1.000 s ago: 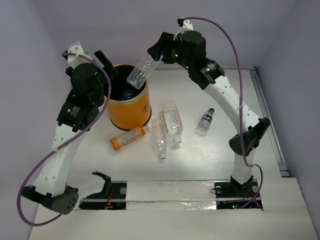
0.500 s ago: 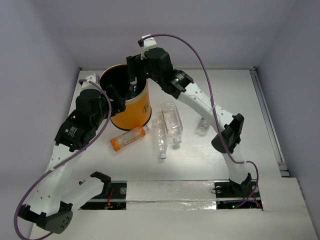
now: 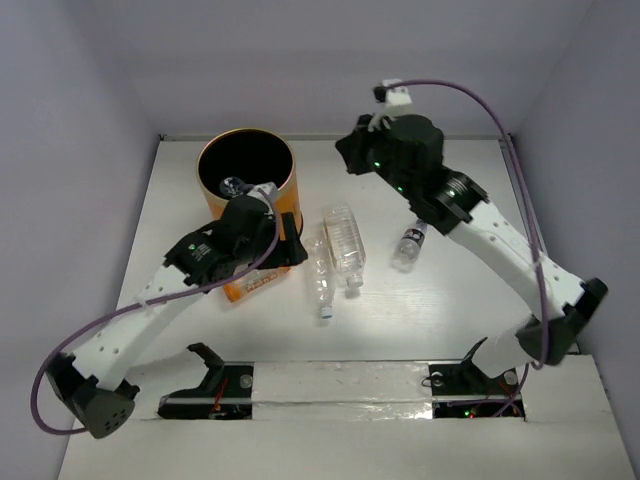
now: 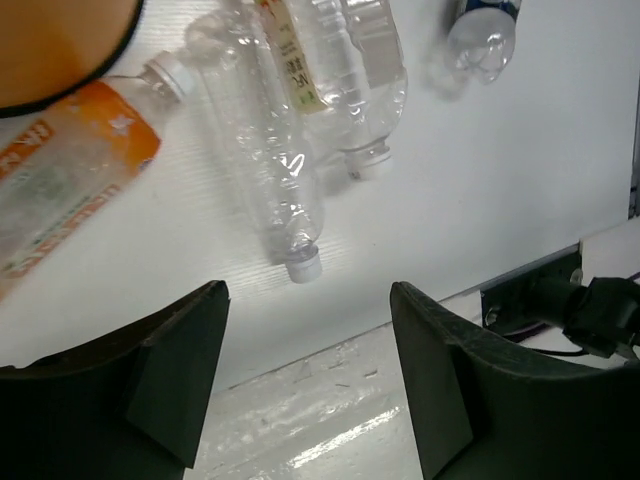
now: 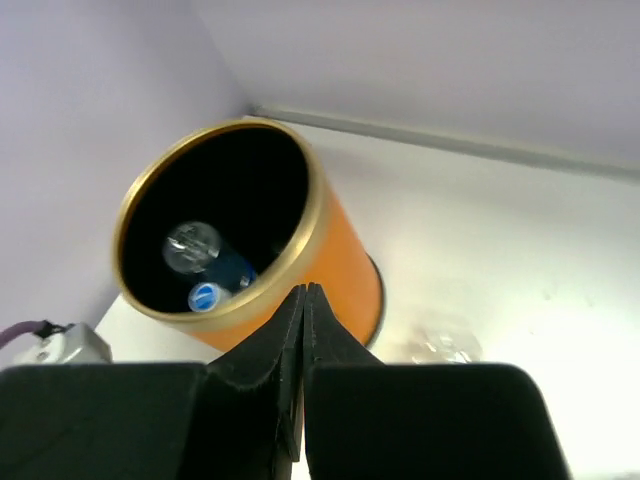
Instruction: Put the plastic bottles in the bin
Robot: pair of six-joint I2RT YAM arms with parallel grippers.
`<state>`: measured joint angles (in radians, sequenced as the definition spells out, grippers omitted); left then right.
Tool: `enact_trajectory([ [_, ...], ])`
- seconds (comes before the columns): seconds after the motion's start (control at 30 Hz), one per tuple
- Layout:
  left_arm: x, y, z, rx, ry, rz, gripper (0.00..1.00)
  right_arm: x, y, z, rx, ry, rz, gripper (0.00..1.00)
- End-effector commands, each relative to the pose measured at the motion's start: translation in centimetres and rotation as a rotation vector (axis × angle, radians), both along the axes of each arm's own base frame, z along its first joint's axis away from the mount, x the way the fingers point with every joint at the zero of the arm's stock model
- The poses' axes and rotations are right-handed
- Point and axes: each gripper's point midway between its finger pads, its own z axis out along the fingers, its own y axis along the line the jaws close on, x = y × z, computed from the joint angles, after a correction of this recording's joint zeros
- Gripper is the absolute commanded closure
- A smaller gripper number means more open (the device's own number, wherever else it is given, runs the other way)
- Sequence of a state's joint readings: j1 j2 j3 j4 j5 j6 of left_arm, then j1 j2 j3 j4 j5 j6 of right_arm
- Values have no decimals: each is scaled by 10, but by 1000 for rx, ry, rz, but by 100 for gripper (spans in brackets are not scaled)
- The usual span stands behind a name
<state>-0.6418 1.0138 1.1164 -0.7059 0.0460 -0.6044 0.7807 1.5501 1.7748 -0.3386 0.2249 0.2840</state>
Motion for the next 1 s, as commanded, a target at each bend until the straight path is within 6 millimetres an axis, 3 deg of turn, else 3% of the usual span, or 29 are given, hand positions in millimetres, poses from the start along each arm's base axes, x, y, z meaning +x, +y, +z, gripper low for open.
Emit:
enact_trajectory([
  [0.0,3,-27,-16,-15,38,-18,37,-5,-40,-46,68,98,-69,100],
  [0.03,7,-29,-20,-17,42,-6,39,-19,-56,-43,92,97,-79,100],
  [0.07,7,-29,-29,-4,59,0,39,-22,-67,-58,81,120,-97,99],
  [0.1,9,-31,-38,9,79,1,39,-31,-73,-100,30,191,-106,99],
  [0.17,14,-36,-46,8,93,2,38,-46,-94,-112,59,221,-123,99],
  [0.2,15,-41,-55,24,114,-2,36,-50,-100,-124,62,245,-122,99],
  [0.23,18,-41,-59,34,117,10,34,-56,-105,-154,45,298,-127,98],
  [0.37,27,-49,-83,68,159,14,24,-68,-106,-185,25,372,-97,93],
  [0.47,30,-55,-102,92,183,9,23,-64,-111,-202,-11,417,-133,72],
  [0.5,31,-56,-109,102,197,10,23,-63,-114,-207,-24,432,-152,61],
  [0.53,33,-58,-112,103,196,15,23,-54,-125,-212,-23,448,-198,42],
  [0.63,37,-58,-122,124,208,28,23,-42,-147,-222,-25,481,-279,17],
  [0.73,49,-53,-125,165,172,63,23,-32,-162,-228,-21,508,-322,5],
  [0.97,58,-53,-150,228,187,71,21,-10,-202,-260,-26,594,-426,1],
])
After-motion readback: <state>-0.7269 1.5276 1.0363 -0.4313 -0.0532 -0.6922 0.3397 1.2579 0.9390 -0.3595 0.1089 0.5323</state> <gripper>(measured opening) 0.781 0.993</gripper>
